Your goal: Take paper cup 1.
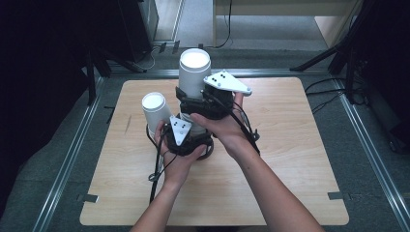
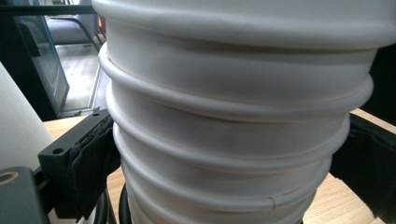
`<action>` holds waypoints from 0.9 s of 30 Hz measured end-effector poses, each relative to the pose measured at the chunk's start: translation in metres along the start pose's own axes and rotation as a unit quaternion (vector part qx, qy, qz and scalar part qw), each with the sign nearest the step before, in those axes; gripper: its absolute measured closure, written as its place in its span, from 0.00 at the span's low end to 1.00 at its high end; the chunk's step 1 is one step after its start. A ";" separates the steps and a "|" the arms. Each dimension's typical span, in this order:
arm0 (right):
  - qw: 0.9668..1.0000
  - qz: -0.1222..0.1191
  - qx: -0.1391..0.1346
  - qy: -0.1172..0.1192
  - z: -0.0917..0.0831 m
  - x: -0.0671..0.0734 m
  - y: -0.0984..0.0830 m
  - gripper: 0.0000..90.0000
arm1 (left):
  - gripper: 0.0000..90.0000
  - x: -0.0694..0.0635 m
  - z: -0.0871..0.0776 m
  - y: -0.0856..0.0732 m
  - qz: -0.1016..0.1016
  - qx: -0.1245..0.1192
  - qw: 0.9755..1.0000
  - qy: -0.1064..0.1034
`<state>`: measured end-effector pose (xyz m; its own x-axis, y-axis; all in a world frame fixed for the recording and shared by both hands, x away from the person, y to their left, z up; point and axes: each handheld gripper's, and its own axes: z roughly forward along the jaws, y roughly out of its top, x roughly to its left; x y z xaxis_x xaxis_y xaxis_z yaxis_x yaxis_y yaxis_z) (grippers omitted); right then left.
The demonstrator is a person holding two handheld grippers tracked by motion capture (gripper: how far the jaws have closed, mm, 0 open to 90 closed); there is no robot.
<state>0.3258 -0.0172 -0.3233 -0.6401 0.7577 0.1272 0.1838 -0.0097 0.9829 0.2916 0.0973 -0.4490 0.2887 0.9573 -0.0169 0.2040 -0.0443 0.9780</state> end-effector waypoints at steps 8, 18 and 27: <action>1.000 -0.002 -0.003 -0.003 0.000 0.000 0.003 0.12 | 0.03 0.000 0.000 0.000 0.003 0.000 1.000 0.002; 1.000 -0.013 -0.010 -0.004 -0.002 0.002 0.015 0.12 | 0.03 0.000 -0.001 0.000 0.003 0.002 1.000 0.002; 1.000 -0.010 -0.007 0.000 -0.003 0.002 0.018 0.11 | 0.03 0.000 -0.001 0.000 0.006 0.003 1.000 0.000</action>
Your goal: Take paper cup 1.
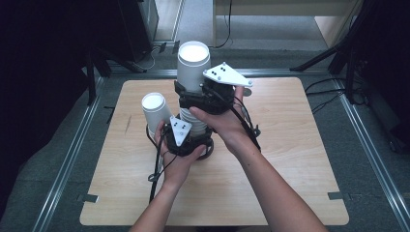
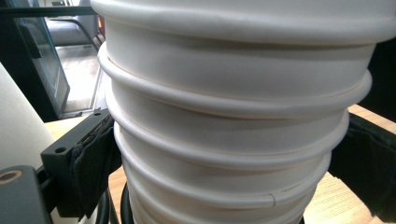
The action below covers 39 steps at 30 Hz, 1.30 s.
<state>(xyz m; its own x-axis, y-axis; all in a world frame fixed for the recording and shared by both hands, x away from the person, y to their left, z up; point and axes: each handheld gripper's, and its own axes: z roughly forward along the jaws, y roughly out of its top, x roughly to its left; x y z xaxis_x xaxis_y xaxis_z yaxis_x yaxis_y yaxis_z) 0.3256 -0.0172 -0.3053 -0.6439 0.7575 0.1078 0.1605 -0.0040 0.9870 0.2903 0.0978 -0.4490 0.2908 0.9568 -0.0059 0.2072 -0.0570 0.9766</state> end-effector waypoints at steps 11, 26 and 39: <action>1.000 -0.026 -0.011 -0.009 -0.004 0.002 0.004 0.15 | 0.03 0.000 0.000 0.000 0.002 0.001 1.000 0.000; 0.999 -0.011 -0.034 -0.001 -0.012 0.004 0.027 0.15 | 0.03 0.003 -0.005 0.001 0.003 -0.003 1.000 -0.009; 0.996 -0.035 -0.069 -0.034 -0.022 0.010 0.044 0.18 | 0.03 0.005 -0.009 -0.006 0.006 0.006 1.000 -0.012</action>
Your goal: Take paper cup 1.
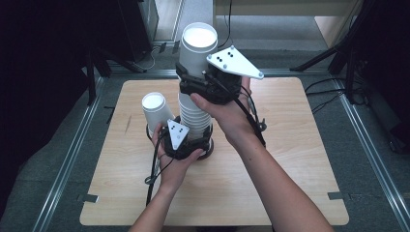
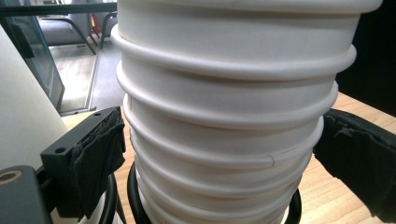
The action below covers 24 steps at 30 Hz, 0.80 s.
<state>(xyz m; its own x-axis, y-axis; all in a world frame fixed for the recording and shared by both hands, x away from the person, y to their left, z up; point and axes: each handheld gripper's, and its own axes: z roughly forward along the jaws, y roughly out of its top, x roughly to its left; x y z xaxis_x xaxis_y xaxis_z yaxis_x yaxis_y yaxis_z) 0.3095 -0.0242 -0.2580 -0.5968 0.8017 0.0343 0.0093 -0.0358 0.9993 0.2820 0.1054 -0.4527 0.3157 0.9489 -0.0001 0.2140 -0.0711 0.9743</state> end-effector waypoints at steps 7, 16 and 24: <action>0.999 -0.025 -0.018 -0.020 -0.006 0.004 0.008 0.19 | 0.03 0.002 -0.003 -0.004 -0.001 0.003 1.000 0.000; 1.000 -0.006 -0.027 -0.002 -0.011 0.008 0.022 0.19 | 0.03 0.003 -0.005 -0.005 -0.004 0.001 1.000 0.000; 0.999 -0.013 -0.041 0.004 -0.018 0.012 0.032 0.21 | 0.03 0.003 -0.006 -0.008 -0.005 0.002 1.000 0.001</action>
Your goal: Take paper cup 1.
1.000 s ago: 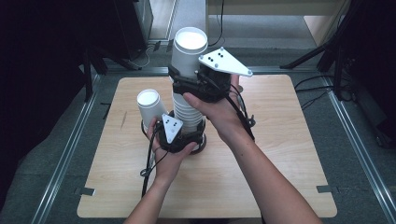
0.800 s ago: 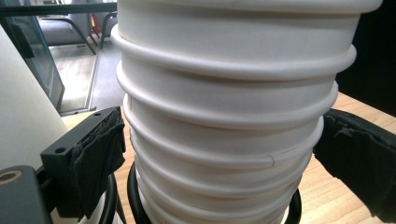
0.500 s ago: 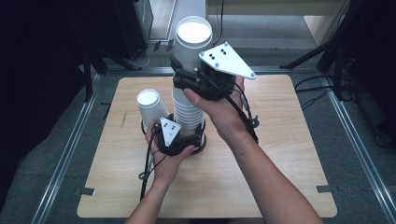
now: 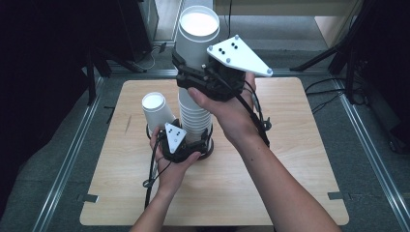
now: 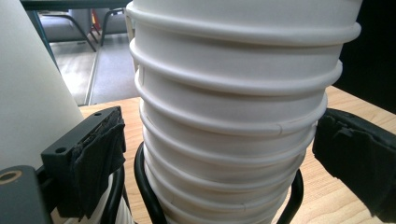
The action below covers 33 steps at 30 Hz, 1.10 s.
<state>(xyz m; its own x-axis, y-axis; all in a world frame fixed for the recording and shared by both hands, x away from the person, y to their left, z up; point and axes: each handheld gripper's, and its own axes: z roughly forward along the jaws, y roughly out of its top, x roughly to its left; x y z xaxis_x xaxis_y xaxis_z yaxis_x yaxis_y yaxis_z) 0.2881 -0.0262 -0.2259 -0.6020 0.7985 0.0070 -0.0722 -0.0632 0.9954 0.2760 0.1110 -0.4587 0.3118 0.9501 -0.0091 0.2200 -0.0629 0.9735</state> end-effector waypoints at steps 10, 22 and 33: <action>1.000 0.000 -0.014 -0.019 -0.017 -0.007 0.013 0.21 | 0.04 0.000 -0.002 -0.002 -0.004 0.000 1.000 0.002; 0.998 0.007 -0.032 -0.048 -0.051 -0.035 0.015 0.21 | 0.01 0.002 -0.011 -0.005 -0.014 0.004 1.000 -0.005; 0.997 -0.010 -0.014 -0.075 -0.080 -0.056 -0.024 0.21 | 0.00 0.004 -0.027 -0.015 -0.022 0.007 1.000 -0.018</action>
<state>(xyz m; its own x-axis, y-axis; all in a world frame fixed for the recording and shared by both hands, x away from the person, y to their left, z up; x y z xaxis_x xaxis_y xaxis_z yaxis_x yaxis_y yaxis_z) 0.2597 -0.1172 -0.2575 -0.4749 0.8800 0.0038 -0.1066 -0.0618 0.9924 0.2492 0.1245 -0.4671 0.3353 0.9401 -0.0611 0.2467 -0.0250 0.9688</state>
